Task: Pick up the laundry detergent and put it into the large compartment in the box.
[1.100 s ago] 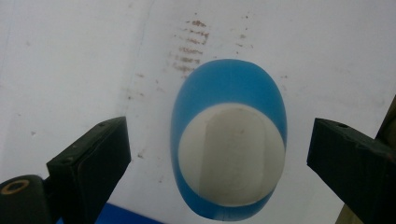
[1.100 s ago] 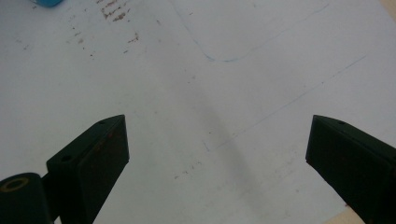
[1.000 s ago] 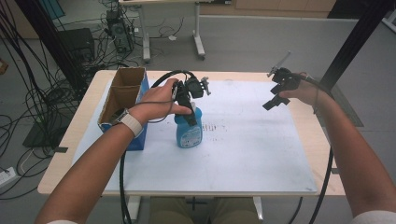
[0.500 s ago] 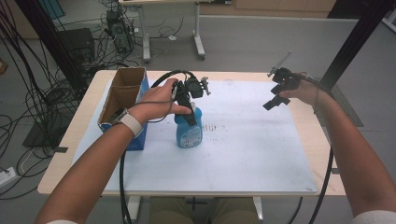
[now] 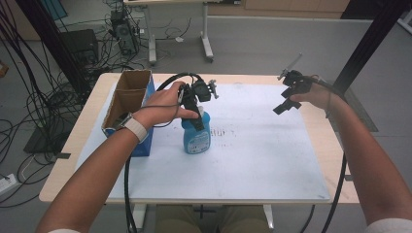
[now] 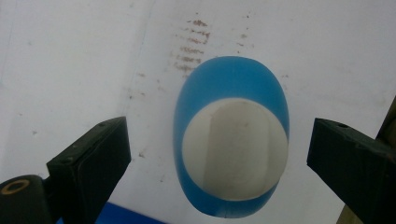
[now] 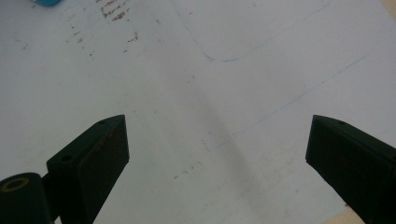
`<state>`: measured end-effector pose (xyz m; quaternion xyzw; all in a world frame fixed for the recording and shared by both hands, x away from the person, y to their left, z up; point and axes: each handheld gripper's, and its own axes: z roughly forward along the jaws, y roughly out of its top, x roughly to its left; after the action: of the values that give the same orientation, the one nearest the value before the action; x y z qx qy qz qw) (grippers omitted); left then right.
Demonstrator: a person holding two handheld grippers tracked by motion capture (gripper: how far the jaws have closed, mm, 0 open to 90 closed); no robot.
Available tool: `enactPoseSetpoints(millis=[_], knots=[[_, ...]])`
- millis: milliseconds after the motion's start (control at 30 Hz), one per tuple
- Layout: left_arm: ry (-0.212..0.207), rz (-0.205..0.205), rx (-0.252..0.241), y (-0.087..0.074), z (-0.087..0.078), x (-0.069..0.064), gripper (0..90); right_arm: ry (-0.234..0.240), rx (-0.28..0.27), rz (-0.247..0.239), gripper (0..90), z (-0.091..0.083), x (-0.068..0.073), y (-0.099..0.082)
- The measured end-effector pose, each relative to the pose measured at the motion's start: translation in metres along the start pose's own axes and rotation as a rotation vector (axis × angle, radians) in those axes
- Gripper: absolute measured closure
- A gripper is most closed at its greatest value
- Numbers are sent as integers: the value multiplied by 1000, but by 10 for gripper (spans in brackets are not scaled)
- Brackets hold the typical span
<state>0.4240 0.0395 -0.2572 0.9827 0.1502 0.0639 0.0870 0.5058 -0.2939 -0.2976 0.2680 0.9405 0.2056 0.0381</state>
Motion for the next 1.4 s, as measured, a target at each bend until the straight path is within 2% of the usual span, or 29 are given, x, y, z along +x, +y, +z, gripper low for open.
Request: enactPoseSetpoints(millis=[1400], knots=[[-8,-1,-8,0,-1,1,65,-1,-2,1,62,0,-1,0]])
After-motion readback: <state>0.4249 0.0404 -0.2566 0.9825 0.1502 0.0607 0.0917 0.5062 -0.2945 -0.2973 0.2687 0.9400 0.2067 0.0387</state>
